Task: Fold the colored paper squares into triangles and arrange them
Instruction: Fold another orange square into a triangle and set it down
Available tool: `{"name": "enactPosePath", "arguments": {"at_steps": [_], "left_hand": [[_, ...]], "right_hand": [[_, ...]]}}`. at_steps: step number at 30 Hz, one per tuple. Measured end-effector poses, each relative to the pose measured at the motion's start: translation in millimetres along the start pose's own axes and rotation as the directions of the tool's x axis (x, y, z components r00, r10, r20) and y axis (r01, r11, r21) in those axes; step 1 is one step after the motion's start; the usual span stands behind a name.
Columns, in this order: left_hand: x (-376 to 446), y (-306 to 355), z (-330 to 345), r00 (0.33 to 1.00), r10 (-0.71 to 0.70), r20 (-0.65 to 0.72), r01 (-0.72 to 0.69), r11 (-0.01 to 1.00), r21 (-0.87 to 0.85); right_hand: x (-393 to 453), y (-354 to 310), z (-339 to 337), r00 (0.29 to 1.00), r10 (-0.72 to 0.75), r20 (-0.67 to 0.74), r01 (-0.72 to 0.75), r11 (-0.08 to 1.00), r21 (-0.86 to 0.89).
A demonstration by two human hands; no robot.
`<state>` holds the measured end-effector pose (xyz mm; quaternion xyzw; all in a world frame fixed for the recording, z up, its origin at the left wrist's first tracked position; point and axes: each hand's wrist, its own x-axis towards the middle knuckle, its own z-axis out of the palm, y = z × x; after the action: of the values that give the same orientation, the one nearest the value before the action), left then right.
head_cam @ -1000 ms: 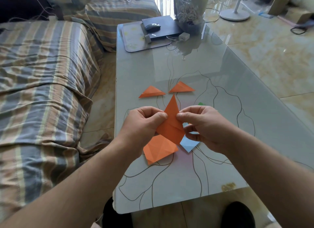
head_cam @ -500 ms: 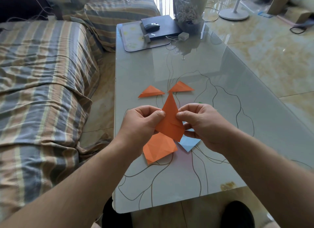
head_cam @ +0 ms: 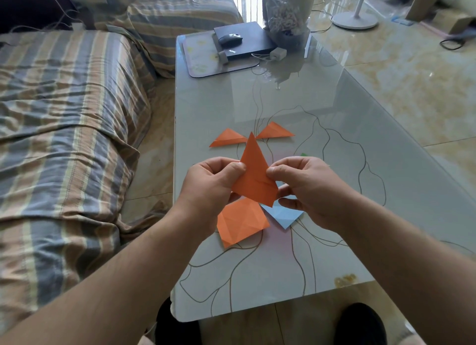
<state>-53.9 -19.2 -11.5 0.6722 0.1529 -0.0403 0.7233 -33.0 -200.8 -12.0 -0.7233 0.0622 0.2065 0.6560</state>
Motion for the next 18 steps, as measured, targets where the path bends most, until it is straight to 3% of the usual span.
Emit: {"name": "enactPosePath", "arguments": {"at_steps": [18], "left_hand": [[4.1, 1.2, -3.6, 0.998, 0.010, -0.069, -0.010, 1.000, -0.009]], "right_hand": [[1.0, 2.0, -3.0, 0.996, -0.068, 0.057, 0.076, 0.984, -0.160]]}}
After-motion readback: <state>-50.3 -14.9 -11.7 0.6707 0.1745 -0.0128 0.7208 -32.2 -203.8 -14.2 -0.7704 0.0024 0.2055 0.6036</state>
